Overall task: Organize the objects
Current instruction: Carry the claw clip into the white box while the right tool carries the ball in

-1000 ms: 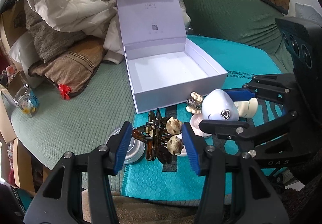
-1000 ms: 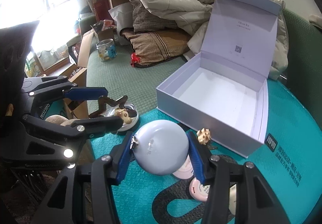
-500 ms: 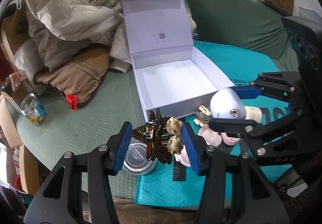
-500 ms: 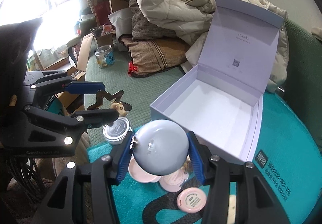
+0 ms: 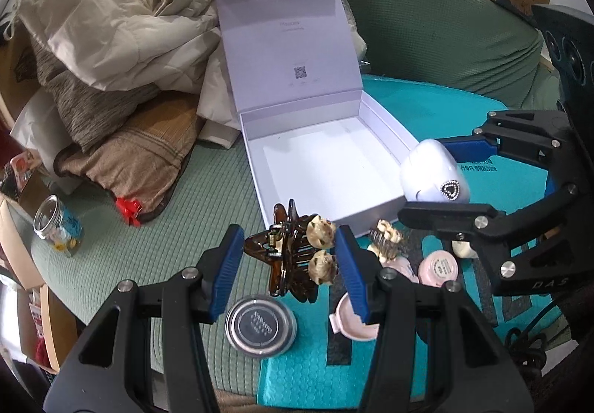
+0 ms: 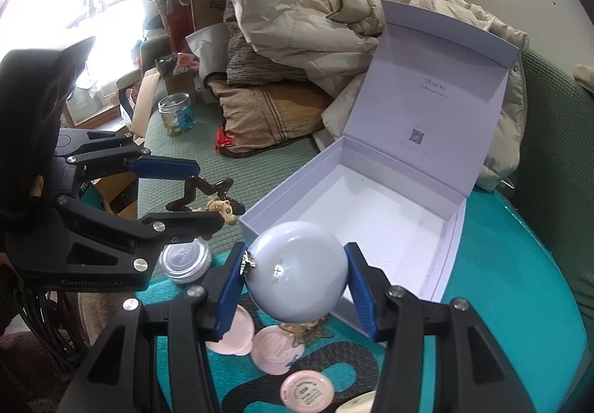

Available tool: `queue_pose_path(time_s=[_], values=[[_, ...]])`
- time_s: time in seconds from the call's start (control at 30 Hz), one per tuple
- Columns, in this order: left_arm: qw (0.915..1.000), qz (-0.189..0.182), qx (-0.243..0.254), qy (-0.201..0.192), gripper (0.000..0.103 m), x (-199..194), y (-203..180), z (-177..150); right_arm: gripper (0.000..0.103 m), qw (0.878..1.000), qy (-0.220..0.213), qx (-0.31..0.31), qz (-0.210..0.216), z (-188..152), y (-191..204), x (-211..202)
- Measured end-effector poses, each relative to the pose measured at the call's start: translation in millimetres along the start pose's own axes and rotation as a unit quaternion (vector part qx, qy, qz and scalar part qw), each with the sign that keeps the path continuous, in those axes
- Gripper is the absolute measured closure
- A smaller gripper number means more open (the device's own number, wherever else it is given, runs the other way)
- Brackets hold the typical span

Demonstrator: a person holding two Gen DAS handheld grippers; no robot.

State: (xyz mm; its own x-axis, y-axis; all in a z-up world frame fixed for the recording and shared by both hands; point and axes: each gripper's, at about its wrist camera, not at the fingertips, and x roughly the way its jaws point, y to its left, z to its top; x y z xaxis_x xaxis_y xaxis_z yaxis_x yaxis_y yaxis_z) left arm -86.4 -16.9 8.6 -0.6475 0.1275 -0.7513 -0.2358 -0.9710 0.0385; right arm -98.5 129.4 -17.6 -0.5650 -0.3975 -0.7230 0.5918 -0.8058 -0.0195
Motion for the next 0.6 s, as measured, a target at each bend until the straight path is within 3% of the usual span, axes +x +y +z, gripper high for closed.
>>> queue_pose_path(time_s=[0.4,0.6], values=[[0.9996,-0.022,0.014,0.013,0.054,39.3,-12.7,24.0,0.050,0.999,0.022,0.025,-0.018,1.3,-41.8,23.0],[0.9992,-0.013,0.034,0.016,0.054,68.3,-12.3,30.9,0.050,0.998,0.033,0.033,-0.033,0.5,-60.8,43.8]])
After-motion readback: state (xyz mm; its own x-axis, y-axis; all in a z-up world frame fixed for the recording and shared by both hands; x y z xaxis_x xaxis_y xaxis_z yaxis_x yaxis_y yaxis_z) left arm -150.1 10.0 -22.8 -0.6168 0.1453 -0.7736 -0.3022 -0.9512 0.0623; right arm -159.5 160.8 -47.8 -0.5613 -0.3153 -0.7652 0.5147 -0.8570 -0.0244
